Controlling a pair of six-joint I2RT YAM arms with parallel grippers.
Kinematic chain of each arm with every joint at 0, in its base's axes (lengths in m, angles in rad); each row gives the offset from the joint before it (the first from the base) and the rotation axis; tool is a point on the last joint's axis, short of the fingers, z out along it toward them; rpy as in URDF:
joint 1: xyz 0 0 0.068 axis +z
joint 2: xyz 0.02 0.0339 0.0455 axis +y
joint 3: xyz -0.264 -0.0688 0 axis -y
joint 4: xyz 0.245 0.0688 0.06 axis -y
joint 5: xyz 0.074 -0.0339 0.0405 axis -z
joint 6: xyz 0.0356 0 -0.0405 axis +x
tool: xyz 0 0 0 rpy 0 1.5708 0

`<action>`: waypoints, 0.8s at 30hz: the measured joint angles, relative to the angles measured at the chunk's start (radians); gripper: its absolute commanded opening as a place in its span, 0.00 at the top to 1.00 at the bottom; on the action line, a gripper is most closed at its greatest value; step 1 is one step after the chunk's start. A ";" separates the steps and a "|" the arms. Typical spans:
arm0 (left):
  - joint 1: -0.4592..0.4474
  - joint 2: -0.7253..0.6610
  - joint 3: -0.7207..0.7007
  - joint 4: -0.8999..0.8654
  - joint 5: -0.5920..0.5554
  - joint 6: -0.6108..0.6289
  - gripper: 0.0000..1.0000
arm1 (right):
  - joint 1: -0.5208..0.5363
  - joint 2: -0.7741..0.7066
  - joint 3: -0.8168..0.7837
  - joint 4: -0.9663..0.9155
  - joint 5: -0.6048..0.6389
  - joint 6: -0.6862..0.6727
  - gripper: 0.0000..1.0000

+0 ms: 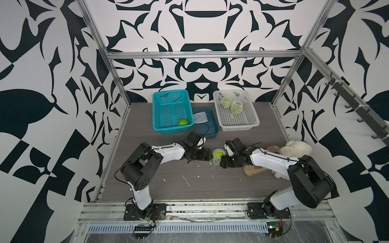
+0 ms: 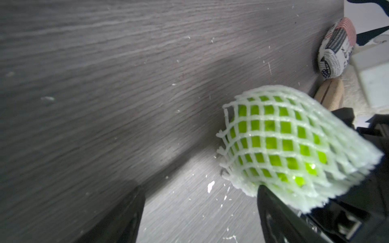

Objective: Sleeve custard apples in foam nets
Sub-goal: Put on the foam net on the custard apple, then pick up the custard apple from the center of the board.

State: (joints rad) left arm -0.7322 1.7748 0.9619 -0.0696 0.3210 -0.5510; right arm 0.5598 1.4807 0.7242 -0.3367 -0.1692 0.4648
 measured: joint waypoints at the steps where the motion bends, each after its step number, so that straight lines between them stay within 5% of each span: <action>1: 0.000 0.000 0.000 0.000 -0.002 0.000 0.14 | 0.000 0.000 0.000 0.003 -0.002 0.003 0.30; 14: 0.063 -0.010 -0.002 -0.002 -0.016 -0.012 0.08 | 0.000 -0.144 0.012 -0.087 0.053 -0.016 0.14; 24: 0.110 -0.089 -0.054 0.000 -0.055 -0.050 0.07 | 0.001 -0.058 0.089 -0.015 0.072 -0.076 0.02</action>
State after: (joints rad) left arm -0.6224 1.6863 0.9081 -0.0692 0.2661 -0.6006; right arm 0.5606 1.4227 0.8135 -0.3515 -0.0967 0.3889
